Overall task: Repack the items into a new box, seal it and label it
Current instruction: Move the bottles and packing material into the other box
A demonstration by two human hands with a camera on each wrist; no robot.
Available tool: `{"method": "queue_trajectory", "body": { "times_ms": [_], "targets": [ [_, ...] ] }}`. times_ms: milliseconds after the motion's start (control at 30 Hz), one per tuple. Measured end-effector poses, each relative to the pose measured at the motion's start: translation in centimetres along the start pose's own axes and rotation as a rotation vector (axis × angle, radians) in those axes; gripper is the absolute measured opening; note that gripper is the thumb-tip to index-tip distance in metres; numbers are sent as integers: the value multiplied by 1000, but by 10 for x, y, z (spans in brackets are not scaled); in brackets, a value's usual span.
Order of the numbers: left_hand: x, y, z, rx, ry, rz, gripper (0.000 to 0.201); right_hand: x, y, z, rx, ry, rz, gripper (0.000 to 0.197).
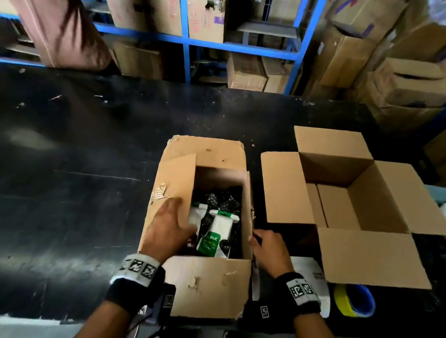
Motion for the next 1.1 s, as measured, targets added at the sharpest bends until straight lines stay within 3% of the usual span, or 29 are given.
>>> {"method": "queue_trajectory", "body": {
  "times_ms": [100,167,233,300,367,467,600,667,767,900,1100],
  "targets": [
    [-21,-80,-14,238,4,-323,52,-3,-1,1,16,31,24,22],
    [-52,-125,-23,412,-1,-284,39,-4,-1,2,19,58,39,20],
    [-89,-143,-23,478,19,-72,25,-5,-1,3,24,78,22,19],
    [-120,-128,-15,412,33,226,22,-6,-1,2,38,76,13,25],
    [-140,-99,-7,299,-34,315,33,-7,-2,1,60,70,6,24],
    [-130,-56,-4,151,-59,105,50,-8,-3,-1,87,50,-28,21],
    [-127,-13,3,-115,-216,-184,85,-12,1,-6,106,49,-63,17],
    [-123,-15,11,-143,-195,-115,77,-15,1,-9,107,71,-70,18],
    [-101,-39,33,-47,-65,26,67,-26,-7,-8,124,114,-114,20],
    [-43,-54,70,-71,27,-107,58,-70,-24,13,197,60,-13,21],
    [27,-4,131,-253,62,28,56,-111,11,86,-78,157,231,39]
  ]
}}
Point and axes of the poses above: each hand's wrist, its own z-axis towards the middle knuckle, its own y-axis out of the palm, x = y × z, the point moved 7 cm from there along z, towards the middle knuckle, and after that the axes turned 8 degrees about x, right-handed, at the moved point
